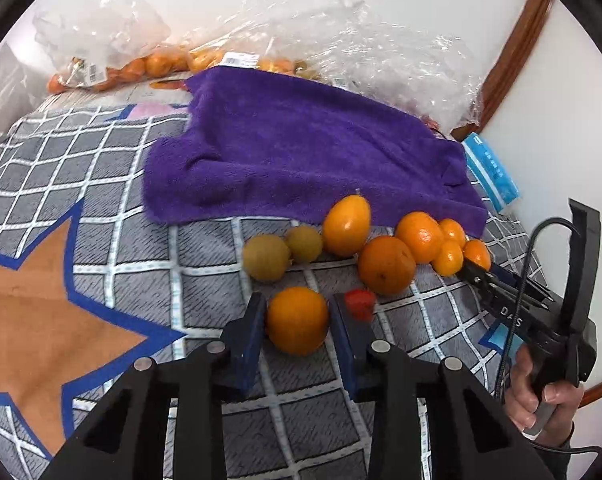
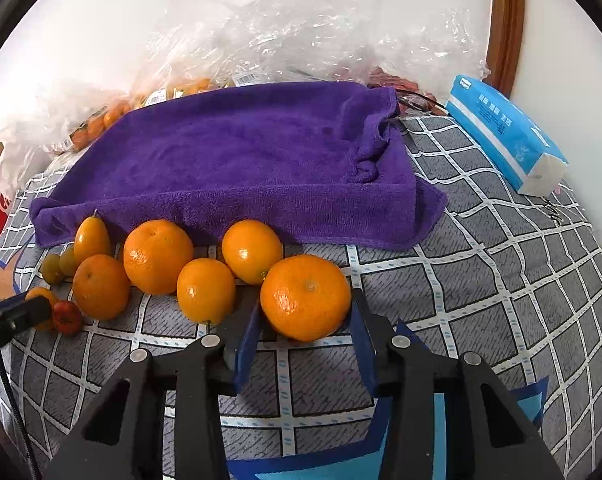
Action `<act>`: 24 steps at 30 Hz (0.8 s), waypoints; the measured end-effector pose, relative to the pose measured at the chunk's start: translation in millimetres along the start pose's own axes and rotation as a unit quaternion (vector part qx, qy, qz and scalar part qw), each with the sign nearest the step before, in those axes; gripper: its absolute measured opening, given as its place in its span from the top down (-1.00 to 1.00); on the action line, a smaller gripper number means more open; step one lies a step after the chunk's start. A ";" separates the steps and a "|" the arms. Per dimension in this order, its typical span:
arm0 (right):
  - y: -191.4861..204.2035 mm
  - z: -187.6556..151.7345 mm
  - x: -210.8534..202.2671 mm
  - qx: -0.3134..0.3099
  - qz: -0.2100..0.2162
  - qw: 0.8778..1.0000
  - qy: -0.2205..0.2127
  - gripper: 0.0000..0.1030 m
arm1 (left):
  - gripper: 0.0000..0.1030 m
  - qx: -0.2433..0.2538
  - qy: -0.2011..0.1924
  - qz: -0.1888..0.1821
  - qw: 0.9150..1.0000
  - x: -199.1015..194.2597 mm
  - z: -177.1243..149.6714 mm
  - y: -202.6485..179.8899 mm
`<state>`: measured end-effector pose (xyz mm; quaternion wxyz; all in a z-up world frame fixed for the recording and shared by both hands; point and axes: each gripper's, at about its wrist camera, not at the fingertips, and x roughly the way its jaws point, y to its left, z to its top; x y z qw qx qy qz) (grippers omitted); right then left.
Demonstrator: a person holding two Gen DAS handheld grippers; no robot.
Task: Organize fruits
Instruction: 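Close the right gripper on the large orange while the left gripper grasps another orange, then lift both held oranges and carry them over the purple towel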
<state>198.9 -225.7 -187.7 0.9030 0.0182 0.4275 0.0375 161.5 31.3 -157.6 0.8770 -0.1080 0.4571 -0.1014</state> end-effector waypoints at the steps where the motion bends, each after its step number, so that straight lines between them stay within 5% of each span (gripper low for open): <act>1: -1.0 -0.7 -1.0 0.001 0.000 1.000 0.000 0.19 | 0.40 -0.002 0.000 0.002 1.000 -1.0 -0.5 2.4; 8: -3.0 -12.9 -13.3 0.004 0.014 1.000 0.010 0.19 | 0.28 -0.009 0.006 0.005 1.000 1.4 -7.0 8.9; 24: -5.3 -20.5 -24.3 0.017 0.029 0.999 -0.006 0.20 | 0.40 -0.013 -0.008 0.023 1.000 -7.6 -12.8 4.5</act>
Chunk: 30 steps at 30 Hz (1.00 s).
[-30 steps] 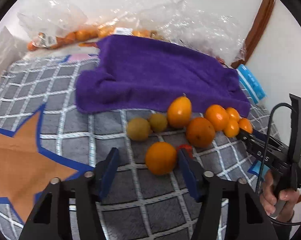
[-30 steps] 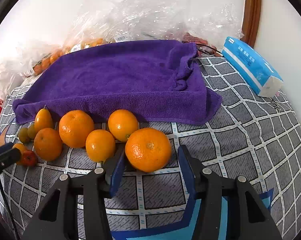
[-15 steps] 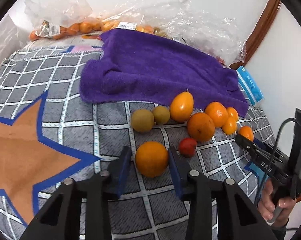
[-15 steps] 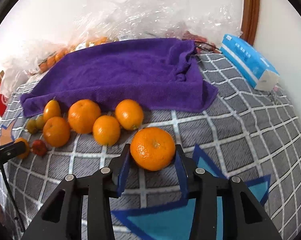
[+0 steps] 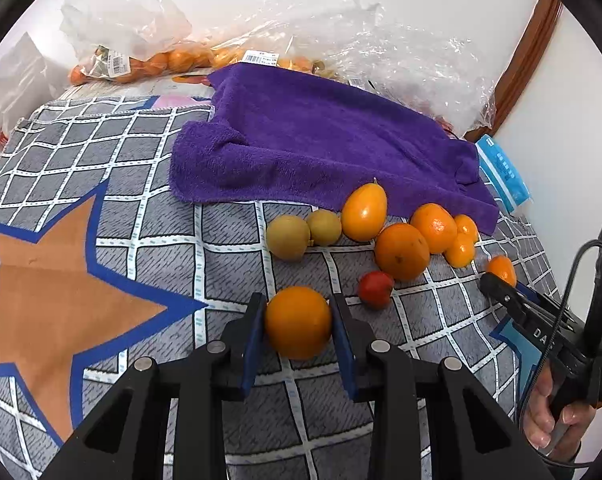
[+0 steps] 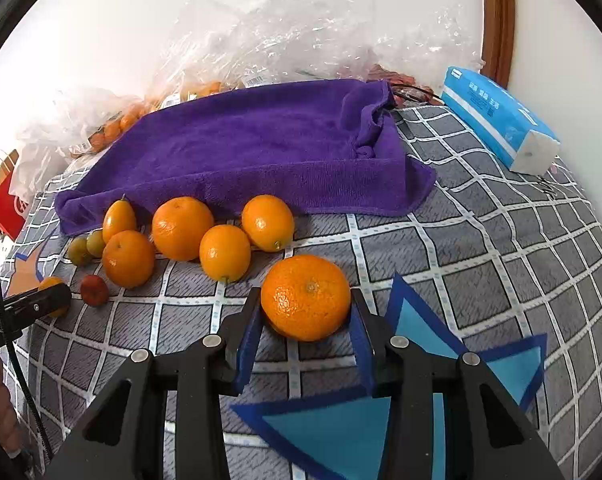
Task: Organize fruits
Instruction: 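Lift both held oranges and carry them over the purple towel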
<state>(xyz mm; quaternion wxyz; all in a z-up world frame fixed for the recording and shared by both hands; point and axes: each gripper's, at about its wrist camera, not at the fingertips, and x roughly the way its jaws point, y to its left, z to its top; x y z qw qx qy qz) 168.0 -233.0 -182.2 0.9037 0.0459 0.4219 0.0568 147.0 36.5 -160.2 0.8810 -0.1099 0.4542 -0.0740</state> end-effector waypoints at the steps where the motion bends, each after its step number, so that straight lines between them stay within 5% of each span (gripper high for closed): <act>1: 1.3 -0.3 -3.8 -0.003 0.000 1.000 -0.003 0.20 | 0.40 -0.002 0.002 0.004 1.000 -0.8 0.1 -0.5; 30: 19.9 23.3 -76.4 -0.005 -0.016 0.998 -0.063 0.20 | 0.40 -0.018 -0.050 0.005 0.999 -67.7 16.2 -2.7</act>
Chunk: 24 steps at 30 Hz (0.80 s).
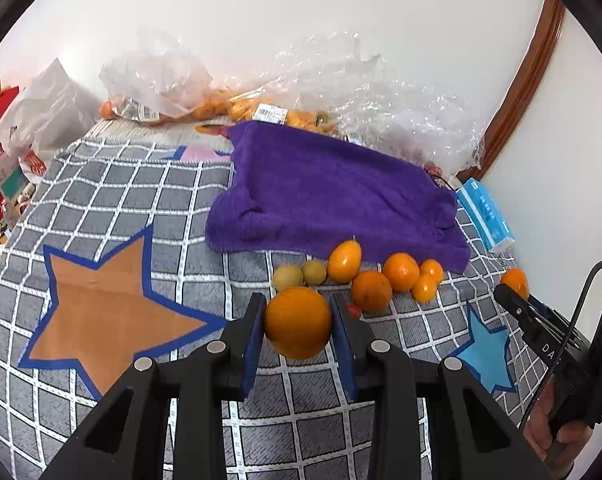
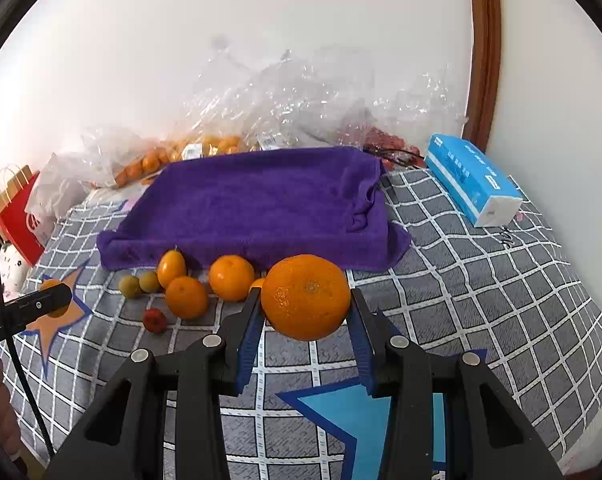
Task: Organize fruits
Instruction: 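Lift both held oranges and carry them over the purple towel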
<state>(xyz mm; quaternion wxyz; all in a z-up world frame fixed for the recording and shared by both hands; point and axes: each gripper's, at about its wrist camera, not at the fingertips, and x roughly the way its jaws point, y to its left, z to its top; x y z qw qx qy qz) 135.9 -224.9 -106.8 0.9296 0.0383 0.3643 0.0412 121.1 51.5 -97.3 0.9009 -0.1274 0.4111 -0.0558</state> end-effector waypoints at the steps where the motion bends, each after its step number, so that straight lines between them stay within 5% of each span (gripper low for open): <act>1: 0.3 2.0 -0.2 -0.001 -0.002 1.000 0.000 0.20 | 0.40 0.000 -0.002 0.001 1.000 -0.8 2.4 -0.4; 24: 3.0 64.1 39.2 0.002 -0.002 0.999 -0.040 0.20 | 0.40 0.038 -0.049 0.003 0.998 34.2 78.1 -24.0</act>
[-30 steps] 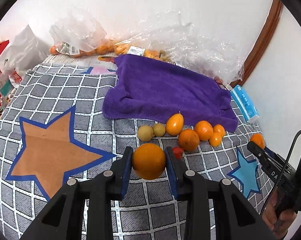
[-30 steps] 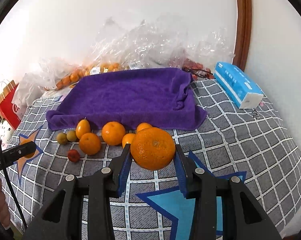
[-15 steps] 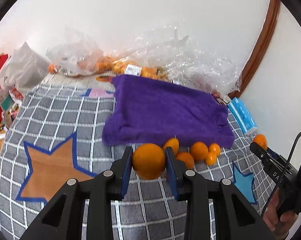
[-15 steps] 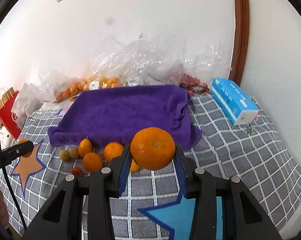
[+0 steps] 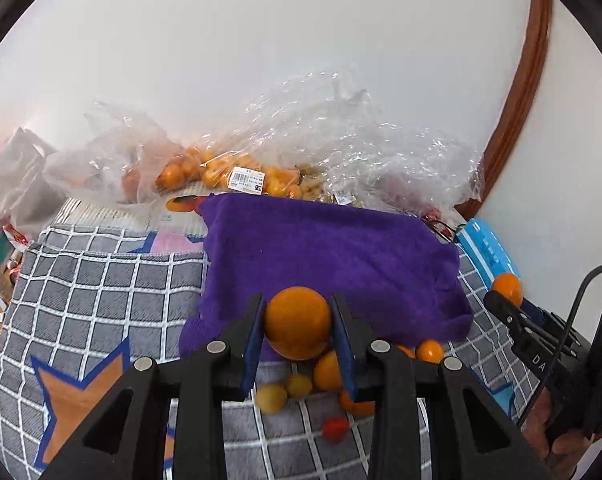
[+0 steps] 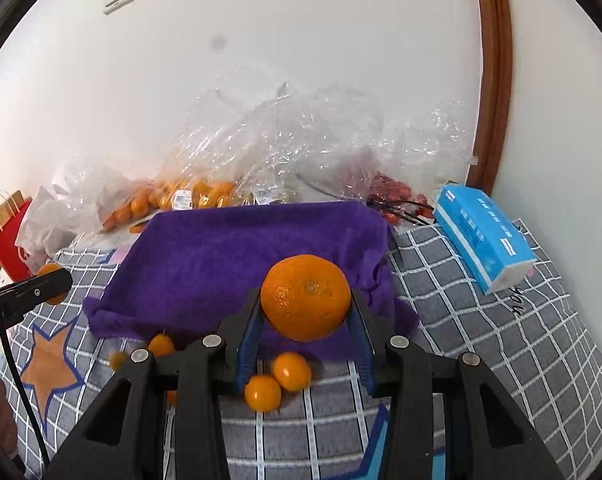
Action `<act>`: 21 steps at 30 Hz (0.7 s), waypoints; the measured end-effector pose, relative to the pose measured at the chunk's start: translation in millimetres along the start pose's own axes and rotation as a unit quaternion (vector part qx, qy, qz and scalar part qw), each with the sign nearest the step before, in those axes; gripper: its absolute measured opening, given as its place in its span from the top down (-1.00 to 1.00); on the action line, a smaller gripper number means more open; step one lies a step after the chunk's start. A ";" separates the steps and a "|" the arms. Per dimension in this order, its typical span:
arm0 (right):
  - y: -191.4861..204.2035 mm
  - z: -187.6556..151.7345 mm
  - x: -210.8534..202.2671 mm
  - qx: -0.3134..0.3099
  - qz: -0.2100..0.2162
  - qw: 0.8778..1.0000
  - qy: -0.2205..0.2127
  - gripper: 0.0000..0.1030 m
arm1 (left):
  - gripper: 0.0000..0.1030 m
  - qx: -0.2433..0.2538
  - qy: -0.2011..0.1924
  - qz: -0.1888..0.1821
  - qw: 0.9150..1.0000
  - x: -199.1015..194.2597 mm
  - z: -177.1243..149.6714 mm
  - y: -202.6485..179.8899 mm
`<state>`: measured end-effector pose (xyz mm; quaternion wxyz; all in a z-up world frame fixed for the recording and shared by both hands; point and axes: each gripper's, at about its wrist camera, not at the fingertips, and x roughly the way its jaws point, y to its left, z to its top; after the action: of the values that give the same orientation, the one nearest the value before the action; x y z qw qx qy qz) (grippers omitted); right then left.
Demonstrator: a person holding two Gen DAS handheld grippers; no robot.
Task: Organize fruits
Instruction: 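Lift both held oranges and carry them over the purple towel, then lower both oranges onto the purple towel and open both grippers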
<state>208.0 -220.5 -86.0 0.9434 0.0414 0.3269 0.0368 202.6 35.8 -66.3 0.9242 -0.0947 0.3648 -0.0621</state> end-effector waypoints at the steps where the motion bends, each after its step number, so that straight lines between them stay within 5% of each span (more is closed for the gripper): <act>1: -0.2 1.8 4.6 0.001 0.000 1.000 0.001 0.20 | 0.40 0.000 0.000 0.003 1.000 4.2 2.6 0.3; 21: -1.5 10.3 88.3 -0.004 0.014 0.999 0.034 0.20 | 0.40 -0.007 0.022 0.023 0.999 83.5 3.5 1.3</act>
<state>283.6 -214.0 -132.3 0.9312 0.0412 0.3583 0.0525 265.6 22.1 -119.4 0.9164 -0.0911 0.3876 -0.0400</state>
